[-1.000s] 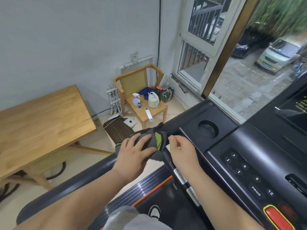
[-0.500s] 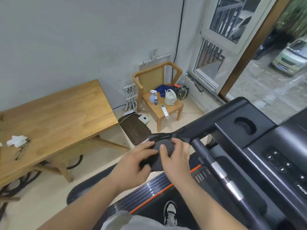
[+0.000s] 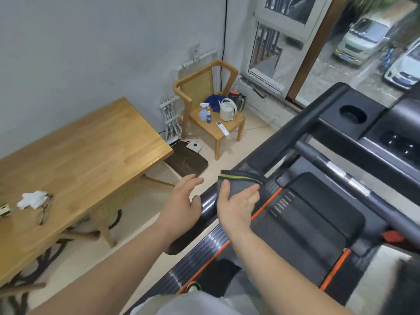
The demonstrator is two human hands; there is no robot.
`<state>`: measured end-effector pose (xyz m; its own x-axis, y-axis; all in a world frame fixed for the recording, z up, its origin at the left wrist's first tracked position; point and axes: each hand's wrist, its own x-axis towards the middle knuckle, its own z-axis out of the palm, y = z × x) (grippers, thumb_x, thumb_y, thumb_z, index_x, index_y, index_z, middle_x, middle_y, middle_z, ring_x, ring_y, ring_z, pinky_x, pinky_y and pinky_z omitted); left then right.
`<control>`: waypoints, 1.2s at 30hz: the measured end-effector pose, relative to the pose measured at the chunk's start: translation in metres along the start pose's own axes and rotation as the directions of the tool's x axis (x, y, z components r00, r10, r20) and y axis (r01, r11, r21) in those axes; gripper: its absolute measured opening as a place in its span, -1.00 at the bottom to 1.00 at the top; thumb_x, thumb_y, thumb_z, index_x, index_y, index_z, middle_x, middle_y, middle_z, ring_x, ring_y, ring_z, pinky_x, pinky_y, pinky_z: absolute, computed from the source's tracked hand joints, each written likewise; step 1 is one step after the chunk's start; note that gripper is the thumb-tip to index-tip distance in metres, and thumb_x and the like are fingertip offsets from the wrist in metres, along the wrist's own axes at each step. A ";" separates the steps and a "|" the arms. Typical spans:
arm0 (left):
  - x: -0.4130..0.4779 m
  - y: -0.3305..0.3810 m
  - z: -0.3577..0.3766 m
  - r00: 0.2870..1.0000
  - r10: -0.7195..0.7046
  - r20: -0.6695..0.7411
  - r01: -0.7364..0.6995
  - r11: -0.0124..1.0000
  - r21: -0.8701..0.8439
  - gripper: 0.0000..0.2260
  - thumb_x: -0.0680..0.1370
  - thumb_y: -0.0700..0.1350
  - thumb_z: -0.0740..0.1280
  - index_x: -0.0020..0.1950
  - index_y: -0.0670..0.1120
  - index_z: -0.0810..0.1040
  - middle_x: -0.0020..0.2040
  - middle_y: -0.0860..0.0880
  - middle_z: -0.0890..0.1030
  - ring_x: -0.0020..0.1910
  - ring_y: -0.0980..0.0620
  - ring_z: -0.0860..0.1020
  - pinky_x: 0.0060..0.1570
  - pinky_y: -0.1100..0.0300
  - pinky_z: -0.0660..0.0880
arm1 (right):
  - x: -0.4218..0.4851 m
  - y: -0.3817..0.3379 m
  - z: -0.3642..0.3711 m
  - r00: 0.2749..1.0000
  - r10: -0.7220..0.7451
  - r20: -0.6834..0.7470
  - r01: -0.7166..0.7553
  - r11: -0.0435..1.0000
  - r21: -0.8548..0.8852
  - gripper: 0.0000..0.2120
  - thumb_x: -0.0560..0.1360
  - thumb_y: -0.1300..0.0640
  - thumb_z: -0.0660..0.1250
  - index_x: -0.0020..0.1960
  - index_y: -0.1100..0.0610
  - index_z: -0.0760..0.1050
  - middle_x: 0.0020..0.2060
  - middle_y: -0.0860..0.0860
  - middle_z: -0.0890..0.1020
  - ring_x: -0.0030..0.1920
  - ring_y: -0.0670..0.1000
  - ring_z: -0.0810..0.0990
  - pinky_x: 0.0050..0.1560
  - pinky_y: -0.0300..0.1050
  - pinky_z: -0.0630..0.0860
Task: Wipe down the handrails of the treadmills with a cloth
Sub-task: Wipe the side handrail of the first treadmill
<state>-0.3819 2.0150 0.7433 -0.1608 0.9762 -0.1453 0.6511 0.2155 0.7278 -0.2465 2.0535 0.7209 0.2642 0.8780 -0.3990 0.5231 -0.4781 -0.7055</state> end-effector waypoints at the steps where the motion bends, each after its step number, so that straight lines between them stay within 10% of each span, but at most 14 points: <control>1: -0.007 -0.008 -0.005 1.000 -0.021 -0.013 0.021 1.000 -0.017 -0.60 0.62 -0.29 0.26 0.43 -0.03 0.53 0.46 0.08 0.42 0.49 0.12 0.33 0.27 0.65 0.03 | -0.022 0.004 0.012 0.999 0.024 0.024 -0.025 0.999 0.031 -0.08 0.63 -0.30 0.11 0.65 0.24 -0.27 0.61 0.18 0.00 0.56 0.23 0.16 0.50 0.07 0.19; 10: -0.053 -0.059 -0.023 0.967 -0.253 0.033 0.255 0.959 -0.123 -0.68 0.70 -0.18 0.18 0.43 -0.04 0.53 0.35 0.03 0.58 0.34 0.05 0.52 0.43 0.05 0.41 | -0.116 0.021 0.065 0.922 0.239 0.306 -0.305 0.933 0.192 -0.15 0.63 -0.32 0.09 0.66 0.14 -0.20 0.59 0.10 0.06 0.51 0.17 0.26 0.42 0.01 0.26; 24: -0.054 -0.022 -0.013 0.999 -0.041 0.001 0.041 0.998 -0.044 -0.67 0.68 -0.21 0.21 0.43 -0.04 0.52 0.34 0.10 0.51 0.27 0.22 0.40 0.14 0.68 0.09 | -0.004 -0.017 0.000 0.978 0.202 -0.061 -0.189 0.968 0.165 -0.12 0.61 -0.36 0.08 0.63 0.26 -0.03 0.56 0.19 0.14 0.46 0.26 0.31 0.39 0.14 0.32; 36: -0.022 -0.008 0.002 0.999 0.037 -0.013 -0.037 0.999 -0.014 -0.64 0.58 -0.27 0.21 0.34 -0.11 0.58 0.30 0.01 0.56 0.29 0.07 0.49 0.24 0.50 0.22 | -0.067 0.015 0.028 0.964 0.134 0.229 -0.187 0.955 0.229 -0.17 0.63 -0.33 0.10 0.65 0.14 -0.14 0.47 0.06 0.16 0.42 0.13 0.35 0.31 -0.09 0.32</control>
<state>-0.3823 1.9916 0.7397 -0.1466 0.9831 -0.1093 0.6462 0.1788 0.7419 -0.2794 1.9872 0.7209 0.1390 0.7775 -0.6133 0.2648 -0.6259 -0.7336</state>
